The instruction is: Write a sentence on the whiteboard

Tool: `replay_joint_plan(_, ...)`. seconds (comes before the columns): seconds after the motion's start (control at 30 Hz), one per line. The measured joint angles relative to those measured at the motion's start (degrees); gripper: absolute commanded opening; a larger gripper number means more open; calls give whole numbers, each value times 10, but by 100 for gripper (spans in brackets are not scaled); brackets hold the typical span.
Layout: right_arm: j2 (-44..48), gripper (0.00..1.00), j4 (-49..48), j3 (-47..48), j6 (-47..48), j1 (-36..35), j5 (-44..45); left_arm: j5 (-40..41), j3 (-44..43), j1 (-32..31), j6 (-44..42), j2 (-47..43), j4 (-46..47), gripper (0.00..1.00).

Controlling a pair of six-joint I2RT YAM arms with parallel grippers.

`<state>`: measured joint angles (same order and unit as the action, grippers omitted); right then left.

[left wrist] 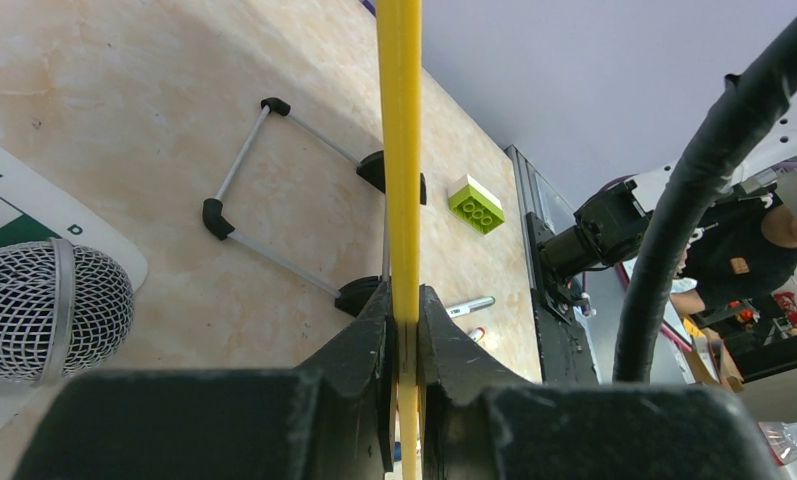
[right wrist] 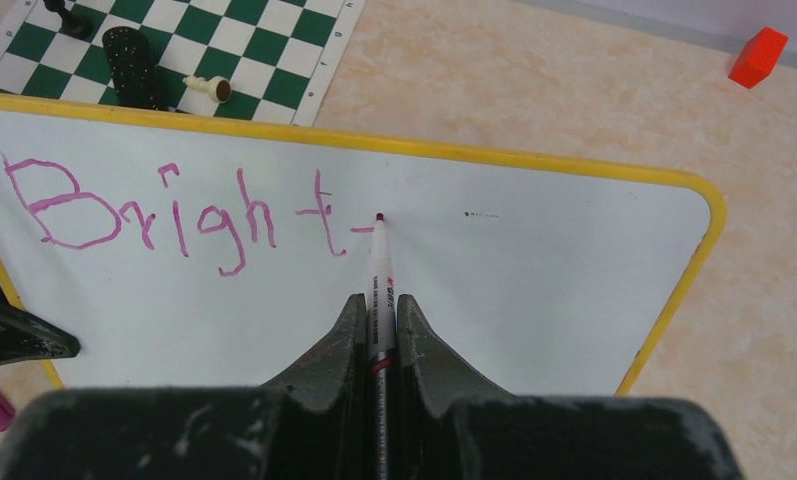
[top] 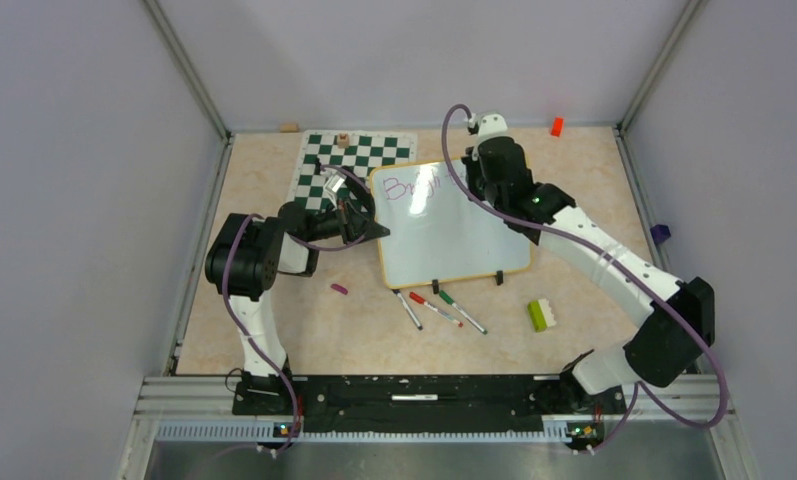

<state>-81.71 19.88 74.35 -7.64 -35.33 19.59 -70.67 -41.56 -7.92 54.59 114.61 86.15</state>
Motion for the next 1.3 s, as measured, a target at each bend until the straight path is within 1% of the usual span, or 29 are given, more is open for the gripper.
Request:
replay_joint_plan(0.2, -14, 0, -2, 19, 2, 0, 0, 0, 0, 0, 2, 0, -1, 0)
replay_joint_plan(0.87, -11, 0, 10, 12, 0, 0, -39, 0, 0, 0, 3, 0, -3, 0)
replay_joint_plan(1.03, 0, 0, 19, -5, 0, 0, -39, 0, 0, 0, 3, 0, -2, 0)
replay_joint_plan(1.3, 3, 0, 34, -5, 0, 0, -23, 0, 0, 0, 3, 0, -2, 0)
